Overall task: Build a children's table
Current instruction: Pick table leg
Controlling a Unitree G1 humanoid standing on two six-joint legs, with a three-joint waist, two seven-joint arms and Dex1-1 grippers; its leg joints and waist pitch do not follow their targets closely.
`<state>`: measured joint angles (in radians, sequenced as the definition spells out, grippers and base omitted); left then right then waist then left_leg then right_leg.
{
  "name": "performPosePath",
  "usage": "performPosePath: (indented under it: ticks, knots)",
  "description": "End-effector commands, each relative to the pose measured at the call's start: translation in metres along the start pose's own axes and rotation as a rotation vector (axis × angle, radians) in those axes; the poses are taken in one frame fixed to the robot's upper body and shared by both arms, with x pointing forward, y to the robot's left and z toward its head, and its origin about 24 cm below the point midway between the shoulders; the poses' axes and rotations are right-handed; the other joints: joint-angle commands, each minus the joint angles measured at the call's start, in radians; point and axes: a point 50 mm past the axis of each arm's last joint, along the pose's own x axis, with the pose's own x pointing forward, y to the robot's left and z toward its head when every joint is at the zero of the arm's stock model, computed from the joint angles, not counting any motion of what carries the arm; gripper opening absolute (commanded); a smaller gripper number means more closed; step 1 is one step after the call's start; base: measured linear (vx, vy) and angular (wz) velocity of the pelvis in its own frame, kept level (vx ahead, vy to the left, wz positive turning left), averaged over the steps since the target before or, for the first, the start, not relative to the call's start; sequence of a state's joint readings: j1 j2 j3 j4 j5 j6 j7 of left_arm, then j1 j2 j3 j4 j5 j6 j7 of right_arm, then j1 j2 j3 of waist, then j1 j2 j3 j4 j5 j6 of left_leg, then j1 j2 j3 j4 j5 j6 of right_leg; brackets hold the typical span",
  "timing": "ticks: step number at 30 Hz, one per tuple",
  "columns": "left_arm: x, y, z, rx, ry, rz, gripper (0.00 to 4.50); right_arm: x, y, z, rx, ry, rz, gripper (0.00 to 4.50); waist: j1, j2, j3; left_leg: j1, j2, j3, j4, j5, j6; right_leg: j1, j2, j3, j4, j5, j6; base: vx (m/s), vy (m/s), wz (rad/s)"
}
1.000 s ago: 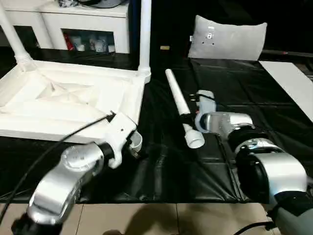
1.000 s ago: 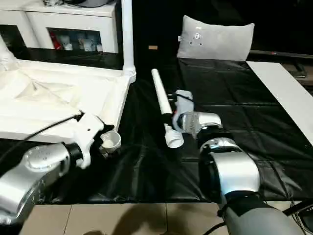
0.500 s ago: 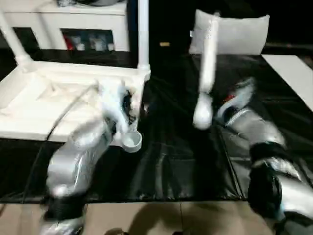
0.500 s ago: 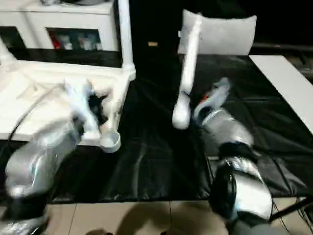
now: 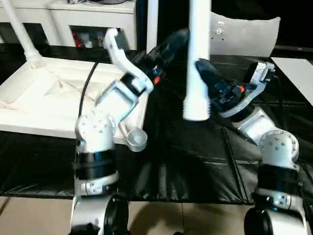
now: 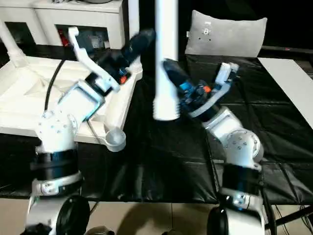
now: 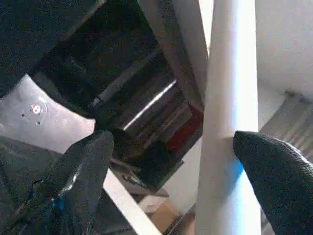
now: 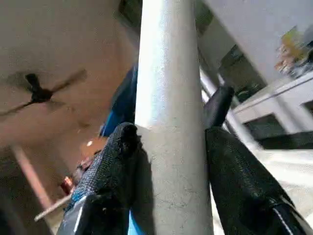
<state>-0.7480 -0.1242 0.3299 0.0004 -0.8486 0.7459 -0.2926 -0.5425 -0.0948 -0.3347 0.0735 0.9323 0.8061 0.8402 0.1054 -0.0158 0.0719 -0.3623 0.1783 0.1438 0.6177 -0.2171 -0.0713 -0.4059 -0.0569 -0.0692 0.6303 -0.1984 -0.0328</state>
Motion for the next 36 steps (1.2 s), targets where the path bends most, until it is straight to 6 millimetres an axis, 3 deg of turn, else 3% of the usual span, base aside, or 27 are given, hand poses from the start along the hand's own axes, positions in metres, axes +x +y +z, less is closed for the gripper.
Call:
performPosePath:
  ticks: [1, 2, 3, 6, 17, 19, 20, 22, 24, 28, 29, 36]
  knots:
    - [0.005, -0.006, -0.004, -0.03, 0.009, -0.036, 4.5, 0.004, 0.009, -0.004, -0.017, 0.032, 0.039, 1.81, 0.005, -0.001, -0.08, -0.002, 0.041, -0.003, -0.069, 0.012, 0.05, 0.067, -0.08, 0.051, -0.081, -0.12, -0.176, 0.0, 0.0, 0.0]
    - [0.005, -0.007, -0.004, -0.042, 0.002, -0.049, 4.5, 0.004, 0.009, -0.006, -0.017, 0.038, 0.041, 1.81, 0.006, -0.001, -0.08, -0.002, 0.041, -0.003, -0.069, 0.019, 0.05, 0.068, -0.08, 0.051, -0.079, -0.107, -0.179, 0.0, 0.0, 0.0]
    - [0.005, -0.009, -0.003, -0.055, -0.006, -0.06, 4.5, 0.005, 0.011, -0.008, -0.018, 0.053, 0.044, 1.81, 0.009, 0.008, -0.08, -0.004, 0.041, -0.004, -0.068, 0.03, 0.049, 0.068, -0.08, 0.051, -0.077, -0.068, -0.185, 0.0, 0.0, 0.0]
    - [0.007, -0.011, -0.001, -0.078, -0.017, -0.088, 4.5, 0.005, 0.012, -0.013, -0.026, 0.091, 0.045, 1.81, 0.011, 0.007, -0.082, -0.004, 0.04, -0.005, -0.068, 0.027, 0.045, 0.072, -0.082, 0.051, -0.074, -0.048, -0.194, 0.0, 0.0, 0.0]
    - [0.0, -0.017, -0.008, -0.039, 0.019, -0.103, 3.55, 0.004, 0.012, -0.026, -0.129, 0.172, -0.026, 1.8, 0.01, 0.014, -0.076, -0.006, 0.041, -0.006, -0.072, -0.021, 0.008, 0.073, -0.083, 0.053, -0.081, -0.112, -0.165, 0.0, 0.0, 0.0]
    - [-0.004, -0.011, -0.016, 0.037, 0.081, -0.052, 3.3, 0.005, 0.011, -0.028, -0.16, 0.188, -0.046, 1.8, 0.009, 0.004, -0.074, -0.007, 0.041, -0.005, -0.075, -0.029, 0.009, 0.074, -0.082, 0.053, -0.087, -0.132, -0.151, 0.0, 0.0, 0.0]
    - [-0.004, -0.011, -0.016, 0.038, 0.082, -0.051, 3.24, 0.005, 0.011, -0.028, -0.16, 0.188, -0.047, 1.8, 0.008, -0.007, -0.075, -0.007, 0.041, -0.004, -0.075, -0.027, 0.011, 0.075, -0.082, 0.053, -0.086, -0.138, -0.142, 0.0, 0.0, 0.0]
    - [-0.009, -0.004, -0.021, 0.124, 0.138, 0.002, 3.1, 0.007, 0.01, -0.031, -0.183, 0.196, -0.059, 1.8, 0.007, 0.009, -0.074, -0.006, 0.042, -0.006, -0.077, -0.032, 0.005, 0.069, -0.081, 0.053, -0.087, -0.176, -0.122, 0.0, 0.0, 0.0]
    - [-0.011, -0.002, -0.02, 0.161, 0.143, 0.025, 2.85, 0.01, 0.008, -0.033, -0.218, 0.212, -0.077, 1.8, 0.006, 0.015, -0.076, -0.004, 0.044, -0.008, -0.076, -0.035, -0.002, 0.066, -0.082, 0.051, -0.089, -0.172, -0.121, 0.0, 0.0, 0.0]
    - [-0.012, 0.001, -0.017, 0.229, 0.09, 0.078, 2.66, 0.015, 0.002, -0.038, -0.346, 0.258, -0.151, 1.8, 0.004, 0.013, -0.075, -0.006, 0.043, -0.008, -0.076, -0.031, -0.011, 0.067, -0.082, 0.052, -0.087, -0.146, -0.127, 0.0, 0.0, 0.0]
    - [-0.012, 0.0, -0.017, 0.238, 0.056, 0.089, 2.44, 0.018, 0.001, -0.04, -0.386, 0.262, -0.167, 1.8, 0.004, 0.012, -0.076, -0.006, 0.042, -0.007, -0.076, -0.032, -0.012, 0.069, -0.082, 0.054, -0.085, -0.14, -0.13, 0.0, 0.0, 0.0]
    - [-0.011, -0.005, -0.021, 0.246, 0.0, 0.123, 1.97, 0.025, -0.012, -0.052, -0.579, 0.288, -0.299, 1.8, -0.004, 0.02, -0.075, -0.008, 0.04, -0.008, -0.077, -0.066, -0.015, 0.07, -0.081, 0.054, -0.084, -0.127, -0.143, 0.0, 0.0, 0.0]
